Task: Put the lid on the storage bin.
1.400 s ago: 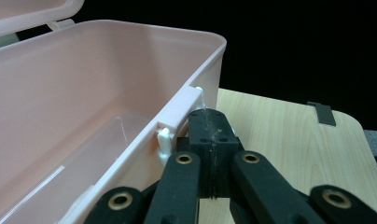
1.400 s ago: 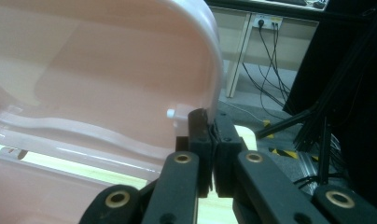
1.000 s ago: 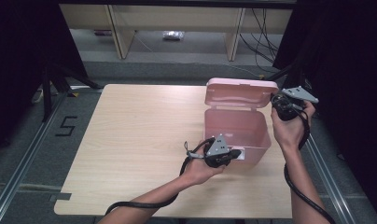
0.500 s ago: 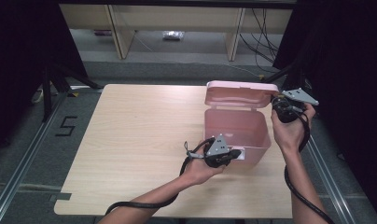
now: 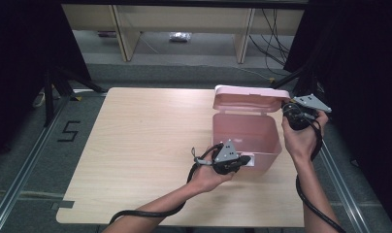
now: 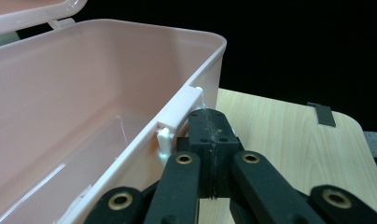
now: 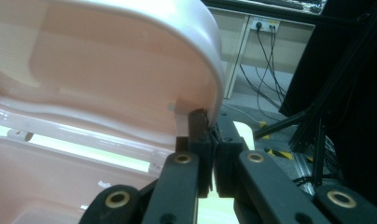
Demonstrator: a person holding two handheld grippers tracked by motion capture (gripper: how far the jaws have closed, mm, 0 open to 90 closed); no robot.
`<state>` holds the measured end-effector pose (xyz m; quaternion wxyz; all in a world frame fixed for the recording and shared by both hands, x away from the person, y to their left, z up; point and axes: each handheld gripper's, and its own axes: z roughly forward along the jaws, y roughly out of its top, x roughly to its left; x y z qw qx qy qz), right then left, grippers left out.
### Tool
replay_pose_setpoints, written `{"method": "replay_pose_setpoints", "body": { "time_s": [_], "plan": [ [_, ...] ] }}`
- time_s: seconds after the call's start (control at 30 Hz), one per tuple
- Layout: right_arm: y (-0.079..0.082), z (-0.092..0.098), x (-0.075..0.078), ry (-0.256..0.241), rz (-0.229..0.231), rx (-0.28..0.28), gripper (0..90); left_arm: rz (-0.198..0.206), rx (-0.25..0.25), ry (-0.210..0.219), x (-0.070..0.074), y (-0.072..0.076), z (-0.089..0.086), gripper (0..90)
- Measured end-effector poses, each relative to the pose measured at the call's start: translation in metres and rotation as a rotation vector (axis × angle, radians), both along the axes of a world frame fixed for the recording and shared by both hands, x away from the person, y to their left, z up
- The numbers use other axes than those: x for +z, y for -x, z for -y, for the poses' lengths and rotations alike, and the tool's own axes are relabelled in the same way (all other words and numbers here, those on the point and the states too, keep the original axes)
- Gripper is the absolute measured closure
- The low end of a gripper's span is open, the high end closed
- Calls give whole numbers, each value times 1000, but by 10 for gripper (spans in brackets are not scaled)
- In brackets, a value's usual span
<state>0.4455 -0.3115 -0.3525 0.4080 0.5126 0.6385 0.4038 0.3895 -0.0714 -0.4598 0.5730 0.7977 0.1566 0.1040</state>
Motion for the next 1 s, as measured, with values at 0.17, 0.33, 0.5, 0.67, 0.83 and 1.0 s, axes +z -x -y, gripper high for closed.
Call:
{"method": "replay_pose_setpoints", "body": {
  "time_s": [0.17,0.33,0.5,0.67,0.83,1.0],
  "plan": [
    [3,-2,-2,-16,1,-13,891,-2,1,0,0,0,0,899],
    [5,1,-3,14,4,3,891,-6,3,5,0,0,0,898],
    [9,-1,-5,-8,4,-8,891,-5,3,6,0,0,0,898],
    [10,-1,-6,-3,3,-4,891,-6,3,4,0,0,0,898],
    [10,0,-6,12,14,-4,891,-10,3,6,0,0,0,898],
    [10,-1,-6,3,10,-9,891,-14,0,-4,1,0,0,897]
  ]
}}
